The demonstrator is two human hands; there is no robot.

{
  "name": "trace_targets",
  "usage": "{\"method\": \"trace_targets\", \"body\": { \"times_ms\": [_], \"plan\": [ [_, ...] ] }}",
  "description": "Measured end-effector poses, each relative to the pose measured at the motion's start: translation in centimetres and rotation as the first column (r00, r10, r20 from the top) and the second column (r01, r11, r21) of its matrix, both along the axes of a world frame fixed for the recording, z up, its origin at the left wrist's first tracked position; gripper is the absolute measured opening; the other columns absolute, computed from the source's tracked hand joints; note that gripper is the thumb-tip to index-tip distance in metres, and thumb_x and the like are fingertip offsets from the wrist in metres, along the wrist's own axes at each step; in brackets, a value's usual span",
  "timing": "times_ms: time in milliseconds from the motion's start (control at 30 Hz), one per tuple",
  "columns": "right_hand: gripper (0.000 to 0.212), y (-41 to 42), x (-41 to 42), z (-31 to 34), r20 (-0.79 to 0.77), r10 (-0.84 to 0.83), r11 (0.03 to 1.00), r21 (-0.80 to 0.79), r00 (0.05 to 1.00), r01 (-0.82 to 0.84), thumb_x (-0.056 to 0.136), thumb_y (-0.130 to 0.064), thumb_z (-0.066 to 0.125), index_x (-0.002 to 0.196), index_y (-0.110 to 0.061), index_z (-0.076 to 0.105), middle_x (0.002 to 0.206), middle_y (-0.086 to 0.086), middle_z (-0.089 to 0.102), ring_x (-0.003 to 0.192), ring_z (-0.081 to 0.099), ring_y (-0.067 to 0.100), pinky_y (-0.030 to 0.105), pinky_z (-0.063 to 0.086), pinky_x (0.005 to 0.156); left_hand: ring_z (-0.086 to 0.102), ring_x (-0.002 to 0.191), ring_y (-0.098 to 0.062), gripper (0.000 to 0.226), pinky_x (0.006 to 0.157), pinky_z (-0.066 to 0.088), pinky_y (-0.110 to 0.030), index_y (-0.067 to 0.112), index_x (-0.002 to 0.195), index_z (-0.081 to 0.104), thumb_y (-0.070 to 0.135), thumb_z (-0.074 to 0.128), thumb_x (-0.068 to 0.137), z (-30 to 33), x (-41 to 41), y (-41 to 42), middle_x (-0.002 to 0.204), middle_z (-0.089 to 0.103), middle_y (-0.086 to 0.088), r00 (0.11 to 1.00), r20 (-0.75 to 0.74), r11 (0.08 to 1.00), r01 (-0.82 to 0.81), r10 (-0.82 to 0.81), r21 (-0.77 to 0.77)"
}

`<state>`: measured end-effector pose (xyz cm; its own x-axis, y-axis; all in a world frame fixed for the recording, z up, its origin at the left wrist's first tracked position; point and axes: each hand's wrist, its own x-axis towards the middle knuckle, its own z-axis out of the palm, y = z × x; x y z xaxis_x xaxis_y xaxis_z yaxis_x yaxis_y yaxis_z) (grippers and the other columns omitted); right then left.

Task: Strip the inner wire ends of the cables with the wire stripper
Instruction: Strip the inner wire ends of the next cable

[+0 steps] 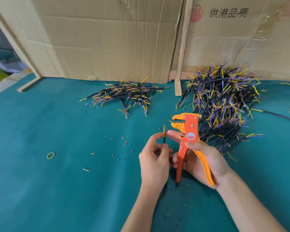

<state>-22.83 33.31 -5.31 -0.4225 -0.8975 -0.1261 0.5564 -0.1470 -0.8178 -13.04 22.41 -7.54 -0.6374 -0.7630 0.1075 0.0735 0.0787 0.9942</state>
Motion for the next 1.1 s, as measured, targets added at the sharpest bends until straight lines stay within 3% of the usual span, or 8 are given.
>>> {"method": "trace_targets", "body": {
  "times_ms": [133, 300, 433, 533, 700, 867, 1100],
  "plan": [
    [0.077, -0.03, -0.04, -0.01, 0.008, 0.003, 1.0, -0.013, 1.0, -0.003, 0.068, -0.033, 0.085, 0.137, -0.008, 0.061, 0.133, 0.016, 0.061, 0.075, 0.061, 0.029, 0.041, 0.055, 0.074, 0.055, 0.046, -0.021, 0.034, 0.048, 0.047, -0.024, 0.029, 0.101, 0.063, 0.0, 0.048, 0.093, 0.23, -0.05, 0.06, 0.063, 0.064, -0.009, 0.999, -0.014, 1.0, 0.029, -0.029, 0.009],
    [0.083, 0.0, -0.03, 0.06, 0.008, 0.014, 1.0, 0.015, 1.0, -0.014, 0.062, -0.037, 0.089, 0.136, -0.009, 0.063, 0.132, 0.03, 0.053, 0.073, 0.062, 0.03, 0.042, 0.054, 0.073, 0.051, 0.045, -0.024, 0.032, 0.047, 0.043, -0.023, 0.022, 0.102, 0.059, -0.004, 0.044, 0.092, 0.37, 0.05, 0.23, 0.057, 0.059, -0.009, 0.996, -0.027, 0.996, 0.084, -0.083, 0.036],
    [0.082, -0.05, 0.03, 0.15, 0.012, -0.005, 1.0, -0.002, 1.0, 0.005, 0.061, -0.036, 0.089, 0.134, -0.007, 0.064, 0.138, 0.024, 0.058, 0.072, 0.062, 0.028, 0.042, 0.055, 0.071, 0.054, 0.047, -0.026, 0.032, 0.044, 0.043, -0.022, 0.019, 0.107, 0.058, -0.005, 0.043, 0.091, 0.25, -0.01, -0.01, 0.061, 0.06, -0.014, 0.996, -0.048, 0.993, 0.083, -0.08, 0.079],
    [0.083, -0.08, 0.11, 0.16, 0.001, -0.009, 1.0, 0.006, 1.0, 0.009, 0.06, -0.037, 0.089, 0.133, -0.007, 0.065, 0.131, 0.02, 0.061, 0.073, 0.061, 0.028, 0.042, 0.055, 0.072, 0.055, 0.048, -0.026, 0.031, 0.044, 0.044, -0.024, 0.02, 0.105, 0.057, -0.003, 0.042, 0.089, 0.16, 0.02, 0.03, 0.062, 0.06, -0.014, 0.995, -0.051, 0.992, 0.088, -0.084, 0.092],
    [0.082, -0.07, 0.16, 0.2, -0.004, -0.013, 1.0, 0.023, 1.0, 0.013, 0.06, -0.036, 0.09, 0.132, -0.006, 0.065, 0.127, 0.029, 0.052, 0.073, 0.062, 0.03, 0.042, 0.055, 0.073, 0.054, 0.055, -0.028, 0.03, 0.055, 0.045, -0.034, 0.025, 0.101, 0.058, 0.003, 0.044, 0.087, 0.06, 0.05, -0.18, 0.068, 0.061, -0.009, 0.998, -0.046, 0.992, 0.058, -0.053, 0.111],
    [0.084, -0.18, 0.24, 0.18, -0.015, 0.007, 1.0, 0.008, 1.0, -0.007, 0.063, -0.035, 0.089, 0.136, -0.005, 0.062, 0.143, 0.018, 0.058, 0.073, 0.063, 0.031, 0.043, 0.056, 0.071, 0.051, 0.059, -0.015, 0.034, 0.05, 0.041, -0.023, 0.03, 0.094, 0.065, 0.002, 0.046, 0.089, 0.2, 0.43, -0.56, 0.07, 0.061, -0.001, 0.998, -0.056, 0.992, 0.021, -0.014, 0.127],
    [0.077, -0.26, 0.29, 0.27, -0.048, 0.026, 1.0, 0.014, 0.999, -0.025, 0.067, -0.03, 0.085, 0.136, -0.006, 0.062, 0.142, 0.016, 0.059, 0.073, 0.064, 0.032, 0.044, 0.056, 0.072, 0.045, 0.058, -0.012, 0.04, 0.051, 0.038, -0.019, 0.03, 0.09, 0.065, -0.003, 0.042, 0.095, 0.33, 0.43, -0.73, 0.068, 0.056, 0.003, 0.997, -0.074, 0.991, 0.008, 0.002, 0.135]
  ]
}}
